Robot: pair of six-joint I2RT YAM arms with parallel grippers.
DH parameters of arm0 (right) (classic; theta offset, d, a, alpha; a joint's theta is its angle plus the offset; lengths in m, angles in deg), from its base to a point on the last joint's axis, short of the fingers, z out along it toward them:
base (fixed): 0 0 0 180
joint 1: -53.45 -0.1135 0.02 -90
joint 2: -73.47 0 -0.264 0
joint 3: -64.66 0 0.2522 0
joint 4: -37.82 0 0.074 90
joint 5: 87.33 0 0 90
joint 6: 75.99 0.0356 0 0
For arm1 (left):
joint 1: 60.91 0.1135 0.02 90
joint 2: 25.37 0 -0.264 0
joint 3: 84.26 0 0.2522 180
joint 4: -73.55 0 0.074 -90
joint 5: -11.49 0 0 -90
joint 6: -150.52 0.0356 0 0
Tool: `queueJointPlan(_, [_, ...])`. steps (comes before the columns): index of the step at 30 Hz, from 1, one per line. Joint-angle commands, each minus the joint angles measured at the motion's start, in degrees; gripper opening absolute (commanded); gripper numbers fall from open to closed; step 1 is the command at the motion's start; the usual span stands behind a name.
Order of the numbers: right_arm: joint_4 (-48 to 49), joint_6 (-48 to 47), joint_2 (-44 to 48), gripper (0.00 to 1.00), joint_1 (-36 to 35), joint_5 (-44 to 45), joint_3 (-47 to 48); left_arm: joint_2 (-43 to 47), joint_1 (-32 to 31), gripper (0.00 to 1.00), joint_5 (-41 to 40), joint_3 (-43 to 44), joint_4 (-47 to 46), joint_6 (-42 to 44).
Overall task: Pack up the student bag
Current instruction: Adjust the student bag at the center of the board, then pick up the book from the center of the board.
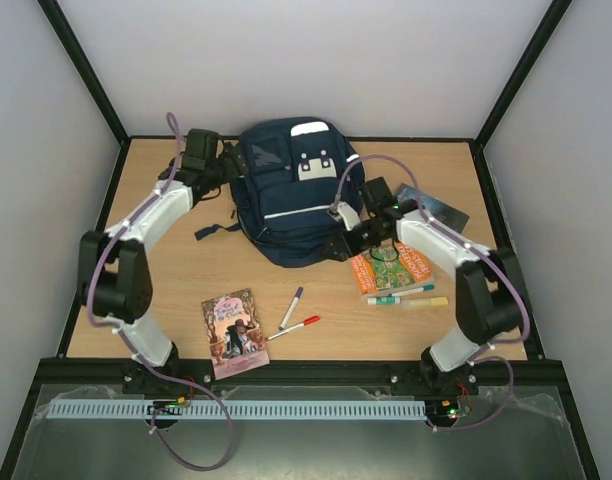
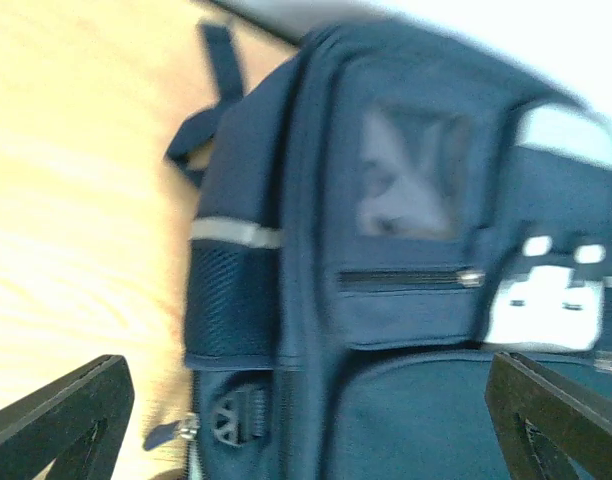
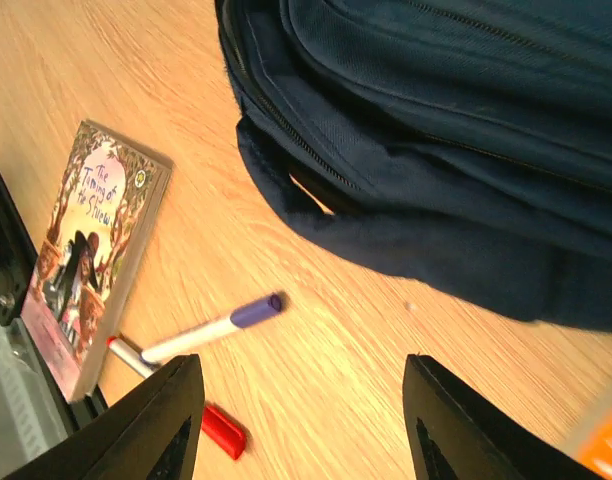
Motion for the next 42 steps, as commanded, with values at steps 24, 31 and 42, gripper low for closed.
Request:
queueJointPlan(24, [-6.44,-18.27,28.39,0.52,-0.2,12.18,-13.53,48.22,-17.15,0.99,0.91,-36.36,19.86,-7.7])
queueJointPlan(31, [-2.78,-15.22,17.87,0.46,-11.83,6.1,-8.43,50.7,-16.96,0.99,2.67,-36.79,28.28,-8.86])
queueJointPlan(42, [4.65,-15.54,4.64,0.4,-41.37,14.41,-4.72,50.37,-16.66,0.99,3.8,-38.67,37.84,-14.41])
